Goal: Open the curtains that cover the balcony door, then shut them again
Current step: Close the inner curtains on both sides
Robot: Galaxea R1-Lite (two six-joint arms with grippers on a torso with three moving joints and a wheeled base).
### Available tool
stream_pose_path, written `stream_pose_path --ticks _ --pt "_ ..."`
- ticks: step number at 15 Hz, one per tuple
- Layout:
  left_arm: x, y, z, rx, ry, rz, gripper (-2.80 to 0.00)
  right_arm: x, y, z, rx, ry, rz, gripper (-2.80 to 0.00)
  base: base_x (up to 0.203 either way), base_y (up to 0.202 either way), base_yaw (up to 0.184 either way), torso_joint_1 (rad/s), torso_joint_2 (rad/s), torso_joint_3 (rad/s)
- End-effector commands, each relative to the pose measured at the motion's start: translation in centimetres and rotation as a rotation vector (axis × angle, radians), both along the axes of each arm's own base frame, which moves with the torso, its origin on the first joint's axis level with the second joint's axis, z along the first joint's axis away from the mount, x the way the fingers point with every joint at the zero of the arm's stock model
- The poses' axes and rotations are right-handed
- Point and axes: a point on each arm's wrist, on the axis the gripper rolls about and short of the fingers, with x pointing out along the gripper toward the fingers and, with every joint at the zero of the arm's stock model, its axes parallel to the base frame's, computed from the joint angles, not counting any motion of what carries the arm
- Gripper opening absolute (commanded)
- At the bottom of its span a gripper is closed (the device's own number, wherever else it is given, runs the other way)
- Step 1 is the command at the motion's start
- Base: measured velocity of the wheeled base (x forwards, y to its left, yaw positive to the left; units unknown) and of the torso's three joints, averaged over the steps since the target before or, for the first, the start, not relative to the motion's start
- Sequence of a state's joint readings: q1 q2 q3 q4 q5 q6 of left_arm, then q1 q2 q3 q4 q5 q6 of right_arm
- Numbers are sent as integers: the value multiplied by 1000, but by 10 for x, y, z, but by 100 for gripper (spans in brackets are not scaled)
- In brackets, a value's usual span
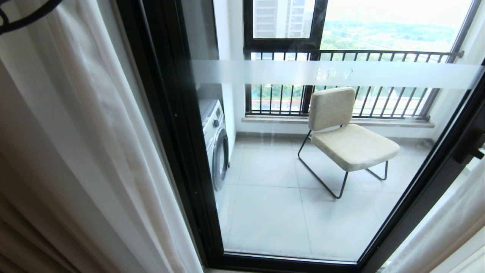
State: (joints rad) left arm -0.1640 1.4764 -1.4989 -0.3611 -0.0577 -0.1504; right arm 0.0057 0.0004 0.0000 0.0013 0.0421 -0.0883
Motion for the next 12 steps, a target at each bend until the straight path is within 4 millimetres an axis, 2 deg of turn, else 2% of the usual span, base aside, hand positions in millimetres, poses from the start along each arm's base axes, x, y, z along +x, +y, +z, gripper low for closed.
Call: stream_pose_path --ticks 1,4,6,12 --pt "0 0 0 -1 0 -1 -280 0 0 0 -1 -1 1 -280 0 0 0 0 0 0" --pt "2 -1 -4 1 12 -7 -280 0 0 0 -1 0 1 -280 0 0 0 0 0 0" --pt "2 -2 -6 3 18 -10 -280 0 0 0 -1 0 1 -280 2 -86 -2 6 2 5" --pt "3 -2 -7 3 23 -10 -280 0 0 0 -1 0 1 -280 0 -189 1 2 1 4"
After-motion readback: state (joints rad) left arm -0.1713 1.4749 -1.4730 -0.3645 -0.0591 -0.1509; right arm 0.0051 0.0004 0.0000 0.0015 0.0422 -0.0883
